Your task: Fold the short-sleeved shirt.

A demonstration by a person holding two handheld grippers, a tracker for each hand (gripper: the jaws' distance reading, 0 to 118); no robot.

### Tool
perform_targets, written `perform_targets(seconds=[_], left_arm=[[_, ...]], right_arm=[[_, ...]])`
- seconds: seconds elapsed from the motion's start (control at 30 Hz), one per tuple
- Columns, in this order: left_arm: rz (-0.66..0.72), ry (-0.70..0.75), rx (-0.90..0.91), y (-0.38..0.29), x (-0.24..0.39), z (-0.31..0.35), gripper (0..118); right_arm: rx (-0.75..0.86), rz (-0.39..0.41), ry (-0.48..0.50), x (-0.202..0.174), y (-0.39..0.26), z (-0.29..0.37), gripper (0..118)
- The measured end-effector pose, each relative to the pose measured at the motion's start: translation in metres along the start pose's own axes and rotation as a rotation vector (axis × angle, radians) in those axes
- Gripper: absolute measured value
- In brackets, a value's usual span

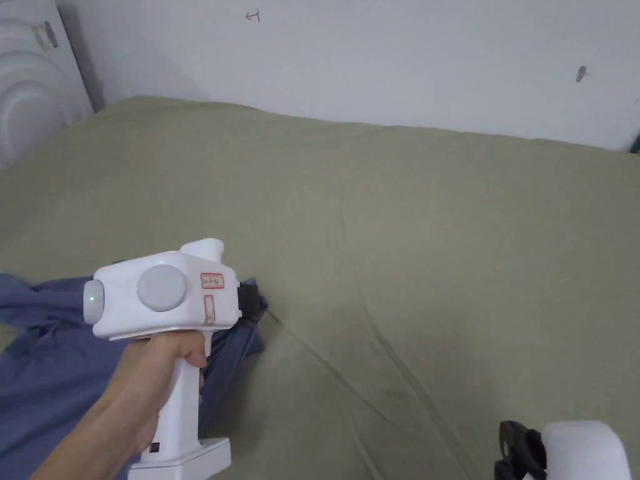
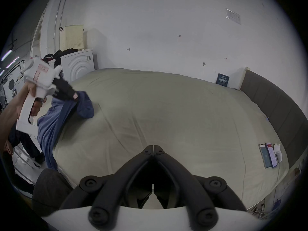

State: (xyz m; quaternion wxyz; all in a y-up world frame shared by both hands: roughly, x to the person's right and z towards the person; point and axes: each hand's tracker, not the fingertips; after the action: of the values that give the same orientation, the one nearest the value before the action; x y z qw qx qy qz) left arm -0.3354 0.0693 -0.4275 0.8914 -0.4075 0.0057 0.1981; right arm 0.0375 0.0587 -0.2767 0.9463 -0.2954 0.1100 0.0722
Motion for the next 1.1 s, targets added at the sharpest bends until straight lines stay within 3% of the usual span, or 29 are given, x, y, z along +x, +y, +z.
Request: perform_targets(seconds=[0.3,0.57,0.7,0.87,1.0,1.03,1.07,1.1], left_arm=[[-0.147,-0.302,-0.066,0.02,0.209,-0.064,3],[-0.238,-0.527,-0.193,-0.021,0.387,-0.135,3],[-0.268,-0.493,-0.308,-0.066,0.421,-0.185,3],[-0.282,-0.304,-0.452,-0.11,0.41,-0.237,3],[-0.292,-0.297,-0.454,-0.114,0.401,-0.239,4],[-0.293,-0.296,-0.447,-0.112,0.399,-0.235,7],[-0.289,-0.298,-0.418,-0.108,0.397,-0.229,33],[-0.297,-0.287,-0.386,-0.104,0.395,-0.222,100]], right_arm=[[0.015,-0.051,-0.116,0.064,-0.009,0.022,0],[-0.025,-0.136,-0.252,0.134,-0.028,0.028,0],[-0.053,-0.173,-0.282,0.157,-0.038,0.025,0],[-0.079,-0.197,-0.288,0.167,-0.047,0.019,0],[-0.09,-0.193,-0.279,0.162,-0.049,0.016,0],[-0.092,-0.192,-0.278,0.159,-0.048,0.017,0],[-0.089,-0.192,-0.27,0.157,-0.047,0.018,0],[-0.087,-0.192,-0.268,0.155,-0.046,0.019,0]])
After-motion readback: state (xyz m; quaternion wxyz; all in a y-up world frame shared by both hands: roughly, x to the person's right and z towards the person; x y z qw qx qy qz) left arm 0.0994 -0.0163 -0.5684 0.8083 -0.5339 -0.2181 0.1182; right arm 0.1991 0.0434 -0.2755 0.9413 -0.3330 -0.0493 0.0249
